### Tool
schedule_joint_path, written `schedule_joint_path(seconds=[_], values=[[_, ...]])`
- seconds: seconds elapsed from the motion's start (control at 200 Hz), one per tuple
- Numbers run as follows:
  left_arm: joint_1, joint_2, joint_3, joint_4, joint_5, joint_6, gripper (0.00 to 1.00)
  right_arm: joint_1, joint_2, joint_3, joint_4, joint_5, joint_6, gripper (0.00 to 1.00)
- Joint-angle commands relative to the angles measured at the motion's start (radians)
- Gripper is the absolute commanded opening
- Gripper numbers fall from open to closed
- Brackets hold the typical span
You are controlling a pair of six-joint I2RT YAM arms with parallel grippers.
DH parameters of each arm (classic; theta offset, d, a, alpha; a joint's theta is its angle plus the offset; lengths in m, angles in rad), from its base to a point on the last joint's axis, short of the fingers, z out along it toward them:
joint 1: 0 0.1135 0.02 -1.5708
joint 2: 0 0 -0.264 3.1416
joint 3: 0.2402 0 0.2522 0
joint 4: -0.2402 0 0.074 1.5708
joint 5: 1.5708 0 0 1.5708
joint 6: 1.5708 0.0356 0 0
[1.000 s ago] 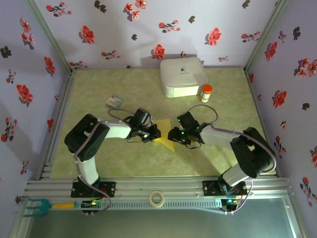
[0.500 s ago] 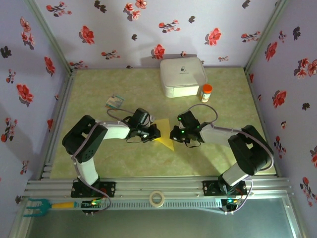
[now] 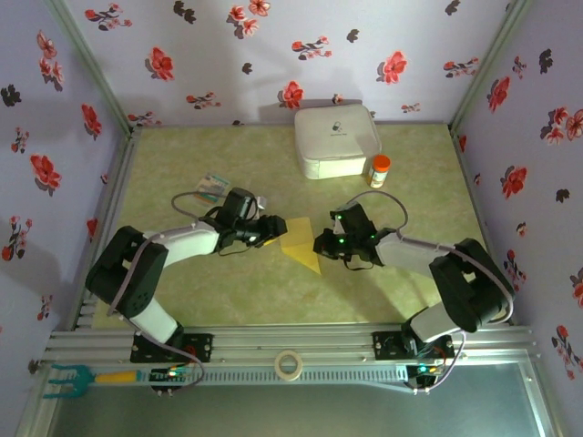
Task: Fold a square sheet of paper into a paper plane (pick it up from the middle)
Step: Third fold the triangle at the center of the table, then fourth fold the wing at the center of the table.
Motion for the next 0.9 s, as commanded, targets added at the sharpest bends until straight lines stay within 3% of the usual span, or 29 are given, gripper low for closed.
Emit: schedule_joint_path(seconds=[0.0, 0.575, 0.825, 0.895], values=[[0.006, 0.021, -0.015, 0.014, 0.032, -0.008, 0.50, -0.010, -0.031, -0.028, 0.062, -0.035, 0.018, 0.06], [0.006, 0.128, 0.003, 0.121, 0.111, -0.066, 0.48, -0.040, -0.070, -0.107, 0.182, -0.076, 0.073, 0.06], [0.007, 0.146, 0.020, 0.107, 0.132, -0.076, 0.11, -0.040, -0.073, -0.127, 0.209, -0.074, 0.090, 0.07], [0.007, 0.152, 0.035, 0.055, 0.139, -0.058, 0.05, -0.041, -0.078, -0.128, 0.201, -0.066, 0.091, 0.07]])
